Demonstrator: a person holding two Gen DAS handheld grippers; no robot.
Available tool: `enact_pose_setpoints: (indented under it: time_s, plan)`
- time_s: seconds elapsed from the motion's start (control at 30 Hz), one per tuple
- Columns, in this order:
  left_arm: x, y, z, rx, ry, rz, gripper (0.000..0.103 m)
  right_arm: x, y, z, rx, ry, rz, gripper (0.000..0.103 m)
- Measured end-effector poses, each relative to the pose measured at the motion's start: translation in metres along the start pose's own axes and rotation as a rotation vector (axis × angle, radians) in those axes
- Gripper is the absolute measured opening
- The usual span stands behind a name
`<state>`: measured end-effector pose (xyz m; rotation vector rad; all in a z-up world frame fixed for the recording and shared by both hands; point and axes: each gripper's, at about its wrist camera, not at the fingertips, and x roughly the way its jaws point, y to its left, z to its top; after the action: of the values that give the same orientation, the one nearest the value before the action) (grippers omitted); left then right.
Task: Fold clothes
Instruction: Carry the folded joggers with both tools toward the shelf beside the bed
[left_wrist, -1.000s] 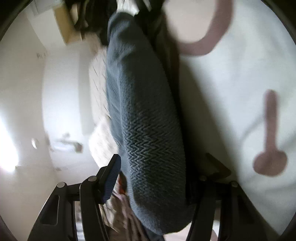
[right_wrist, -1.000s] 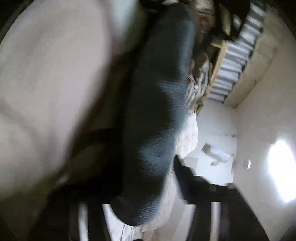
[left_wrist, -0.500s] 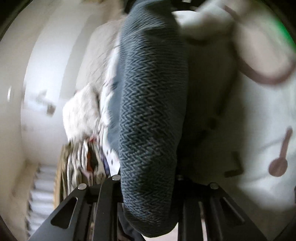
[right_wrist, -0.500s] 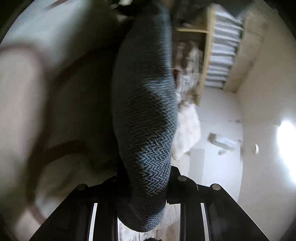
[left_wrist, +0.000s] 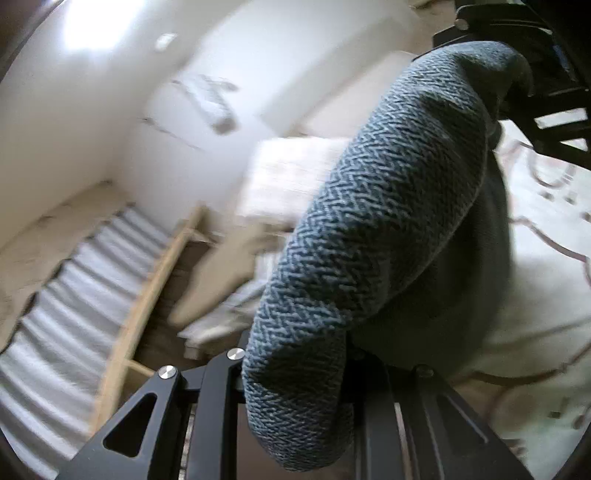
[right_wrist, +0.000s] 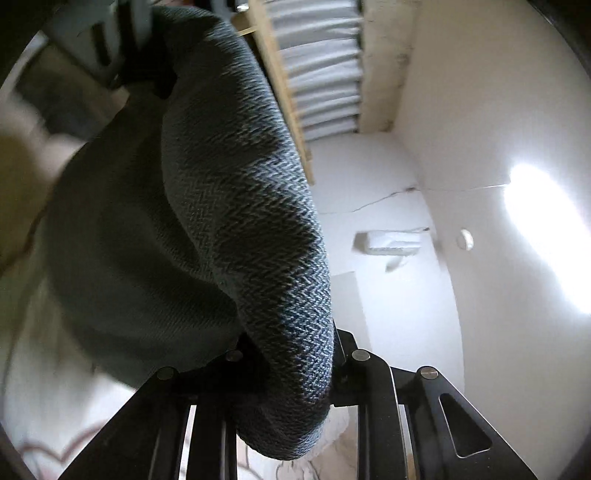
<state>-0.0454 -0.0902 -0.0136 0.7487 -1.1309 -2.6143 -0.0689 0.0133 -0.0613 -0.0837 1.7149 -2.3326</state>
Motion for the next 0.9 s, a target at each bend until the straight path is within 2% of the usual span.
enact_pose_setpoints:
  time_s: [0.1, 0.27, 0.4, 0.57, 0.67, 0.9]
  plan:
    - [-0.001, 0.046, 0.001, -0.061, -0.012, 0.070, 0.020, 0.005, -0.026, 0.039, 0.084, -0.031, -0.043, 0.022]
    - [0.010, 0.123, -0.004, -0.187, -0.020, 0.183, 0.020, 0.016, -0.055, 0.110, 0.221, -0.074, -0.064, 0.022]
    - [0.039, 0.173, -0.006, -0.316, -0.013, 0.241, 0.020, 0.036, -0.062, 0.163, 0.329, -0.086, -0.035, 0.022]
    - [0.081, 0.198, -0.046, -0.370, 0.011, 0.264, 0.020, 0.071, -0.050, 0.214, 0.410, -0.061, 0.048, 0.022]
    - [0.105, 0.202, -0.067, -0.393, 0.030, 0.250, 0.020, 0.091, -0.032, 0.235, 0.401, -0.044, 0.078, 0.022]
    - [0.140, 0.195, -0.098, -0.444, 0.031, 0.227, 0.020, 0.123, 0.009, 0.263, 0.321, -0.010, 0.058, 0.022]
